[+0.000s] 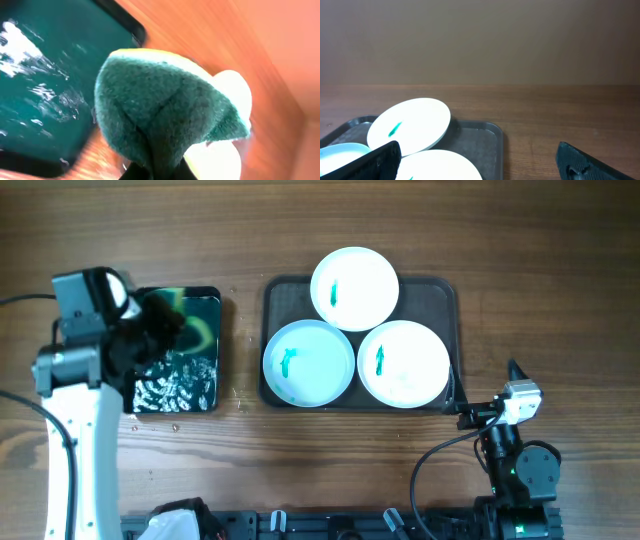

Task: Clean dirty plates on tray and stack at the side
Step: 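Carry the sponge to the lower-left plate and press it down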

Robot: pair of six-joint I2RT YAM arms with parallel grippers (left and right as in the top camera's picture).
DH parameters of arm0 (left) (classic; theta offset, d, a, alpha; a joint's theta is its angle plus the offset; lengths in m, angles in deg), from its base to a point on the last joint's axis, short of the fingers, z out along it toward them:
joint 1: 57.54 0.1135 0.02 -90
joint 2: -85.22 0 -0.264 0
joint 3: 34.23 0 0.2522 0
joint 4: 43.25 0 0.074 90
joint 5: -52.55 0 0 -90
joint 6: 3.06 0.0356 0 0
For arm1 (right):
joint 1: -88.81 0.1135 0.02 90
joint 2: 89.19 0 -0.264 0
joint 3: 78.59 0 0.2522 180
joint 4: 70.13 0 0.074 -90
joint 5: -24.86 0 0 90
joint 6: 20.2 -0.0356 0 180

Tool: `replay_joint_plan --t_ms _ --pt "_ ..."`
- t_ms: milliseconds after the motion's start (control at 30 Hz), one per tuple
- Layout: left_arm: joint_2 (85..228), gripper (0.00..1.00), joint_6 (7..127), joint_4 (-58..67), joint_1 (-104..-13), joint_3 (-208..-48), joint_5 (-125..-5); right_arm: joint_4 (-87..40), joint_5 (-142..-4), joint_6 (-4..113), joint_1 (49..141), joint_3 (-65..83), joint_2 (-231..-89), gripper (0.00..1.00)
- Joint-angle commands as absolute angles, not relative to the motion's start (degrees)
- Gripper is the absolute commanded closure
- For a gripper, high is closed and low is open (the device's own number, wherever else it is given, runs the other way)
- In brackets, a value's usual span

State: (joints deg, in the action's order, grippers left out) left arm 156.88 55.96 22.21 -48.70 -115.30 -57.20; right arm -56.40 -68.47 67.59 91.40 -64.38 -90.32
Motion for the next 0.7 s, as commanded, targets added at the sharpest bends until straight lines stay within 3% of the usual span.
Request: replay_joint_plan --t_ms 0,200,300,400,667 --pt "159.0 0.96 51.54 21.43 -59.19 -113.59 -62.86 -56.51 -67.68 68.33 91.53 -64.53 -90.16 0.0" --pt "166.6 0.96 35.57 11.37 -79.41 -106.91 -47.48 -56.51 -67.68 68.29 91.53 -64.53 -90.16 0.0" --pt "172.55 0.96 33.51 4.29 -87.34 -106.16 -40.48 -56.51 -67.68 68.29 91.53 -64.53 -90.16 0.0" --pt "177.93 0.96 33.49 1.1 -91.3 -106.16 -33.82 -56.51 -67.68 68.31 91.53 -64.53 -90.16 0.0" --pt "185.66 0.95 35.43 -0.41 -90.99 -106.16 -33.29 -56.51 -67.68 68.33 91.53 -64.53 -90.16 0.0"
